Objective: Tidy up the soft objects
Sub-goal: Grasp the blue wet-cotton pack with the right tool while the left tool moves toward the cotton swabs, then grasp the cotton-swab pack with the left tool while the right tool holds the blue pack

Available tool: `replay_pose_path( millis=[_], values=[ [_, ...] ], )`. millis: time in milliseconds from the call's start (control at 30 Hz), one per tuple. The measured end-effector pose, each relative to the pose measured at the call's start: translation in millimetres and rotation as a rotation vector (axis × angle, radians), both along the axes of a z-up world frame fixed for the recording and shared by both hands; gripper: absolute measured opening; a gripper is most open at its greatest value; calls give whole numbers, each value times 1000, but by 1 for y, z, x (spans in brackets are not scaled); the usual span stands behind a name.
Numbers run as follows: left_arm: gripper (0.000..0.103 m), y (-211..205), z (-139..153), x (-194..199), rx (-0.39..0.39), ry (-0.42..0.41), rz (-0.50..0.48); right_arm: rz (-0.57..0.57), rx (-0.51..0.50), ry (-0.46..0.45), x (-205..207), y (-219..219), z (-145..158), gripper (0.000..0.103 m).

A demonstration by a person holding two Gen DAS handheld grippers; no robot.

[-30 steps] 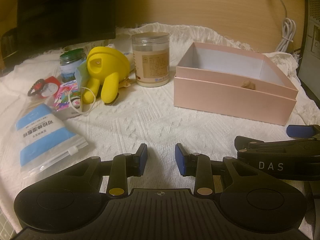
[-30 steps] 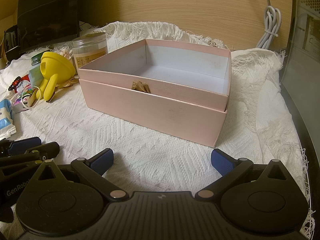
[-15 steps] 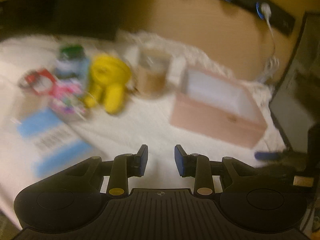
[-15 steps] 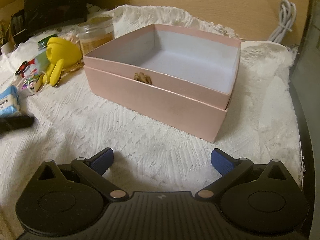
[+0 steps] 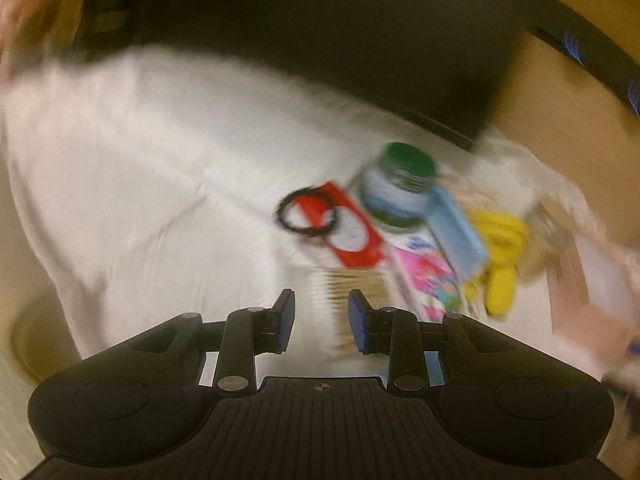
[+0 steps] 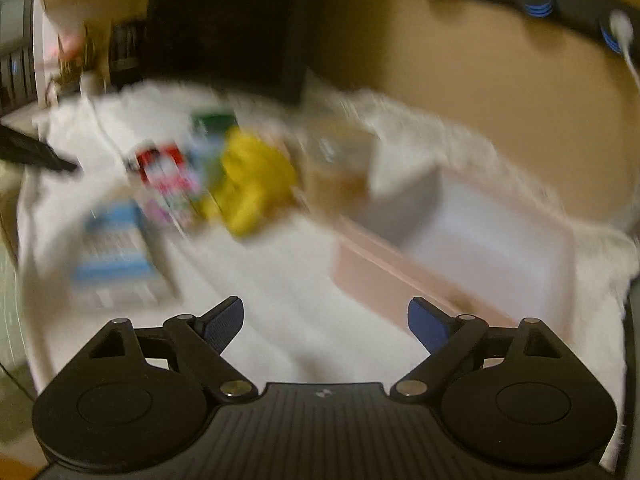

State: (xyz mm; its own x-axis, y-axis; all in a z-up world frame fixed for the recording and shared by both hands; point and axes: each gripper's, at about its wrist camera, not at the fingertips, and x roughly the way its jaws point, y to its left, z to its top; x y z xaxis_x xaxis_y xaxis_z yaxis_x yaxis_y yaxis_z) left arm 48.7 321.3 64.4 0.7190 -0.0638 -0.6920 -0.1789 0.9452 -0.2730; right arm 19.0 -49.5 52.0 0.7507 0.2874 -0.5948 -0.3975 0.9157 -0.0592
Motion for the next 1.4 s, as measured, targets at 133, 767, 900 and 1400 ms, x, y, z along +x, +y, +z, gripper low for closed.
replay_pose_path(
  millis=[133, 767, 900, 1400],
  values=[
    [33, 30, -25, 17, -135, 57, 1, 185, 103, 145, 14, 63, 11, 90],
    [34, 20, -42, 32, -126, 59, -440, -10, 1, 180, 26, 119, 16, 57],
    [38, -7, -44, 22, -132, 55, -483, -182, -20, 172, 32, 83, 12, 57],
    [41, -59, -2, 2, 261, -66, -739, -222, 0, 207, 32, 82, -15, 63]
  ],
)
